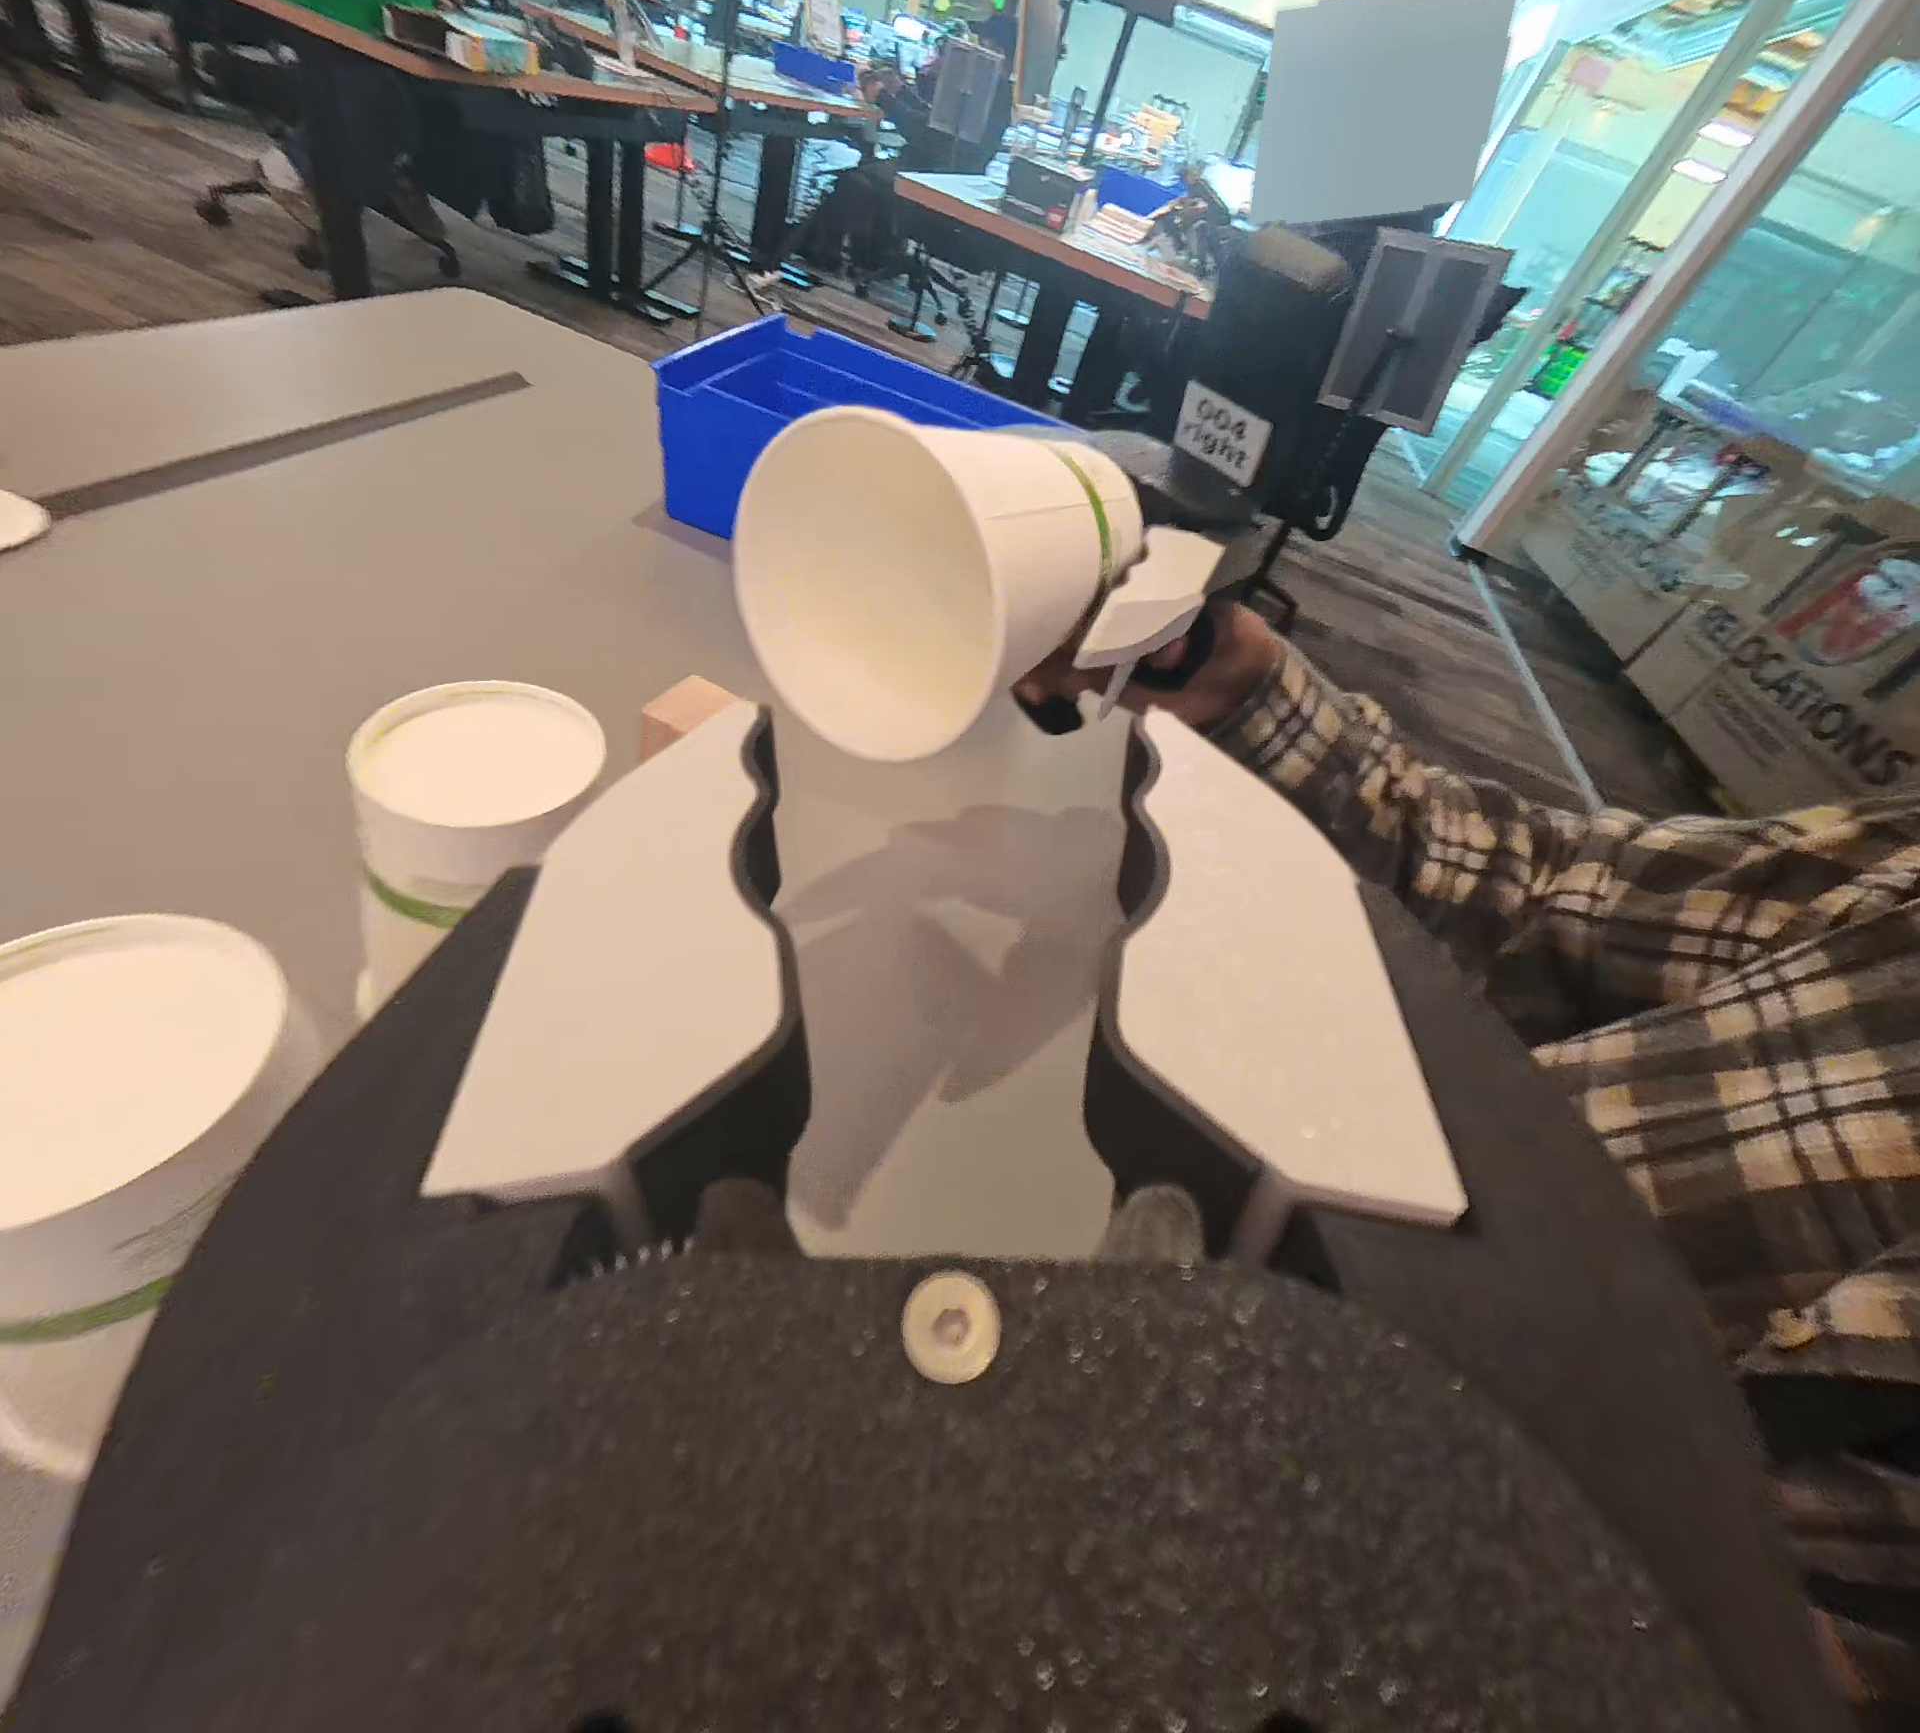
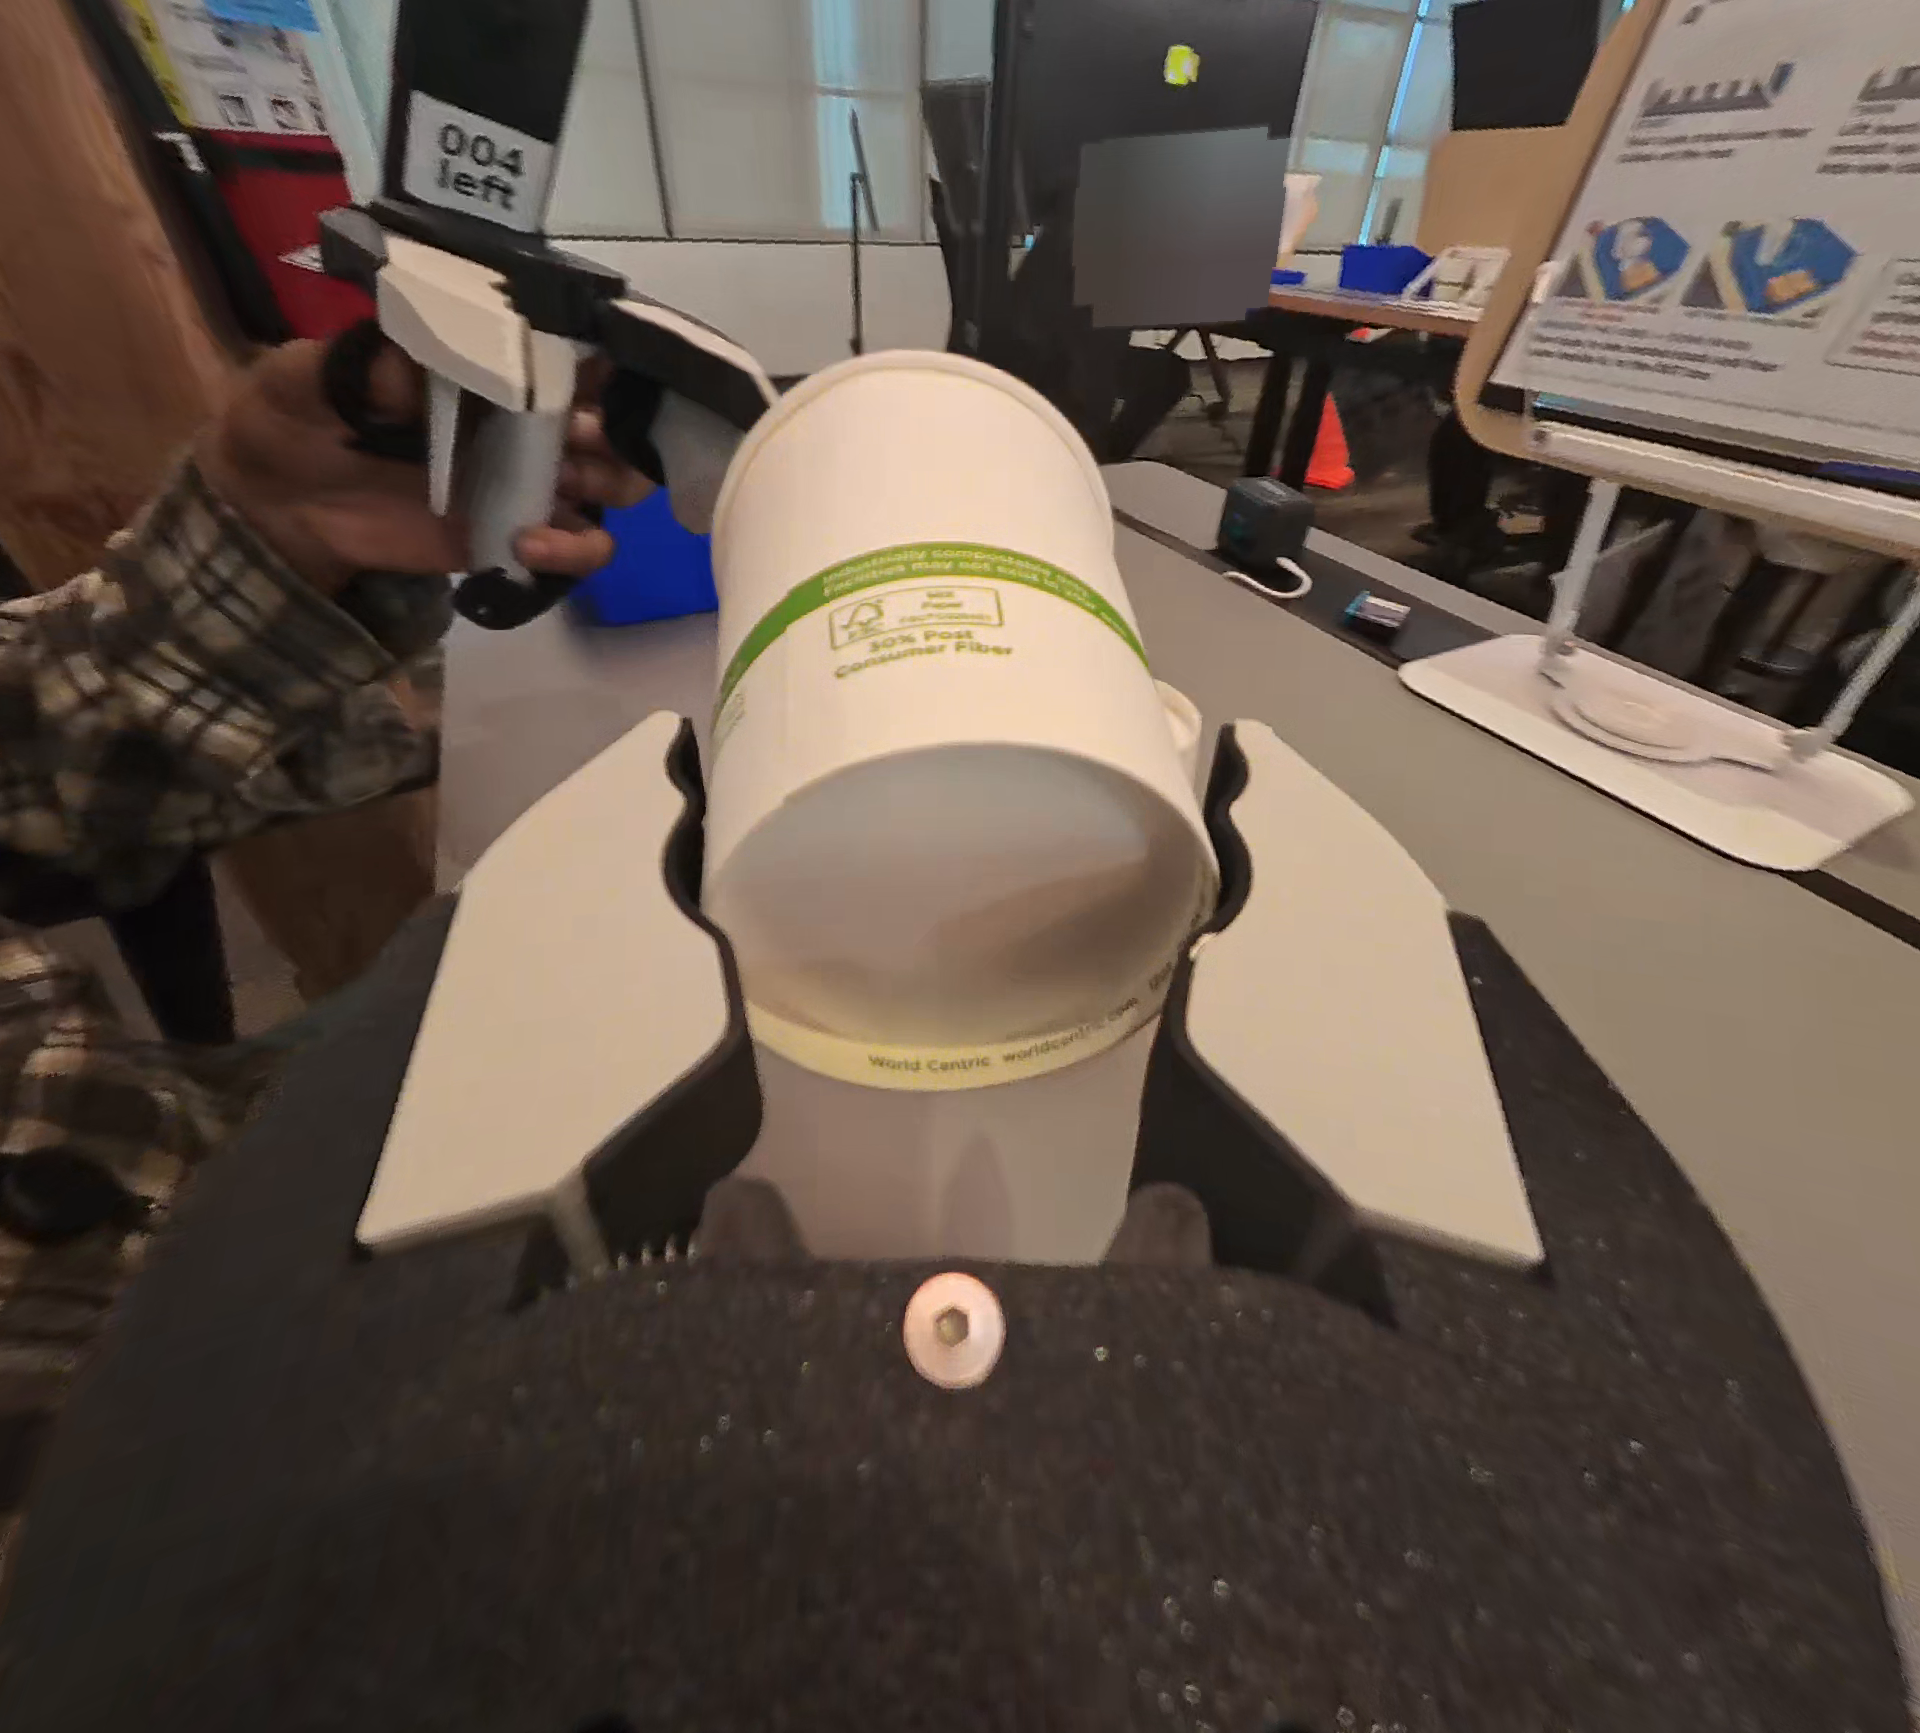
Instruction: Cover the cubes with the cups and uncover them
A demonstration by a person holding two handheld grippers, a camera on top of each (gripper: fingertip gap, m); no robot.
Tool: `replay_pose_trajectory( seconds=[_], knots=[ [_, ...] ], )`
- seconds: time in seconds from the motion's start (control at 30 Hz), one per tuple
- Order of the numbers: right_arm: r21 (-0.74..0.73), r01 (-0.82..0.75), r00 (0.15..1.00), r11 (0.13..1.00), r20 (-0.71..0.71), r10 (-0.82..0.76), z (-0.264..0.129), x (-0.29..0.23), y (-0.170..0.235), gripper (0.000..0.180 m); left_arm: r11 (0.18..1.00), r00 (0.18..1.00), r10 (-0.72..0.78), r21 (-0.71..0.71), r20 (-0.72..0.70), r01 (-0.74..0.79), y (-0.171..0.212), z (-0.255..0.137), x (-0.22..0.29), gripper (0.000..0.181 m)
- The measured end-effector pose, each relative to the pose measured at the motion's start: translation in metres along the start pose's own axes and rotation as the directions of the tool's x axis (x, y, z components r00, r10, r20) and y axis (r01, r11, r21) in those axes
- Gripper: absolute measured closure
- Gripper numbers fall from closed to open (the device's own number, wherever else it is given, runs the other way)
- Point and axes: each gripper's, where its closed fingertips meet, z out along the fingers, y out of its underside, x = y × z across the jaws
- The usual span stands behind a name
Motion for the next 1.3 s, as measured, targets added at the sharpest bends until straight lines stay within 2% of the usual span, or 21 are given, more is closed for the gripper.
replay_pose_trajectory(
  seconds=[0.13,0.3,0.37,0.4,0.43,0.47,0.5,0.57,0.63,0.7,0.8,0.9,1.07,1.17,1.23,1.3],
  knots=[
    [-0.005,-0.011,0.996,1.000,0.085,0.011,0.013,-0.011,0.006,0.088,0.999,0.993,-0.035,-0.023,-0.112,0.033,0.005,0.017,0.015,0.123],
    [-0.015,0.025,0.987,1.000,0.162,-0.023,0.028,-0.028,0.006,0.088,0.998,0.988,-0.014,-0.068,-0.153,0.004,0.013,0.032,0.022,0.131],
    [-0.037,0.046,0.979,0.998,0.199,-0.037,0.034,-0.037,0.010,0.088,0.996,0.982,-0.022,-0.087,-0.189,0.005,0.017,0.036,0.025,0.145],
    [-0.061,0.064,0.974,0.996,0.223,-0.049,0.036,-0.042,0.014,0.088,0.995,0.975,-0.018,-0.103,-0.221,-0.005,0.019,0.037,0.029,0.164],
    [-0.096,0.089,0.969,0.991,0.240,-0.064,0.037,-0.045,0.020,0.088,0.993,0.968,-0.011,-0.118,-0.251,-0.019,0.021,0.036,0.032,0.172],
    [-0.144,0.131,0.960,0.981,0.266,-0.090,0.035,-0.047,0.029,0.089,0.988,0.969,-0.005,-0.150,-0.249,-0.033,0.024,0.035,0.032,0.174],
    [-0.200,0.168,0.950,0.965,0.294,-0.105,0.030,-0.049,0.038,0.081,0.977,0.969,0.025,-0.198,-0.246,-0.075,0.030,0.034,0.032,0.177],
    [-0.321,0.231,0.928,0.919,0.357,-0.109,0.013,-0.049,0.053,0.061,0.934,0.963,0.135,-0.294,-0.232,-0.202,0.040,0.031,0.029,0.178],
    [-0.379,0.235,0.905,0.895,0.420,-0.059,-0.004,-0.048,0.052,0.057,0.857,0.934,0.256,-0.388,-0.250,-0.339,0.050,0.028,0.028,0.178],
    [-0.397,0.188,0.896,0.899,0.443,0.008,-0.012,-0.045,0.037,0.058,0.754,0.872,0.359,-0.447,-0.334,-0.482,0.060,0.027,0.037,0.178],
    [-0.403,0.149,0.862,0.903,0.501,0.082,-0.012,-0.048,0.016,0.061,0.574,0.728,0.489,-0.451,-0.480,-0.683,0.076,0.029,0.056,0.178],
    [-0.436,0.130,0.800,0.891,0.577,0.166,-0.007,-0.060,0.010,0.065,0.463,0.630,0.554,-0.428,-0.544,-0.776,0.084,0.039,0.069,0.178],
    [-0.494,0.123,0.677,0.861,0.676,0.291,-0.001,-0.088,0.014,0.069,0.447,0.587,0.564,-0.383,-0.582,-0.809,0.086,0.050,0.081,0.178],
    [-0.513,0.156,0.638,0.844,0.705,0.310,-0.001,-0.096,0.022,0.072,0.441,0.559,0.588,-0.347,-0.585,-0.828,0.083,0.054,0.084,0.178],
    [-0.534,0.173,0.601,0.828,0.723,0.341,-0.007,-0.102,0.027,0.085,0.446,0.548,0.597,-0.325,-0.585,-0.834,0.080,0.056,0.086,0.178],
    [-0.554,0.145,0.600,0.820,0.708,0.372,-0.009,-0.101,0.027,0.086,0.463,0.562,0.594,-0.327,-0.576,-0.824,0.077,0.058,0.086,0.171]
  ],
)
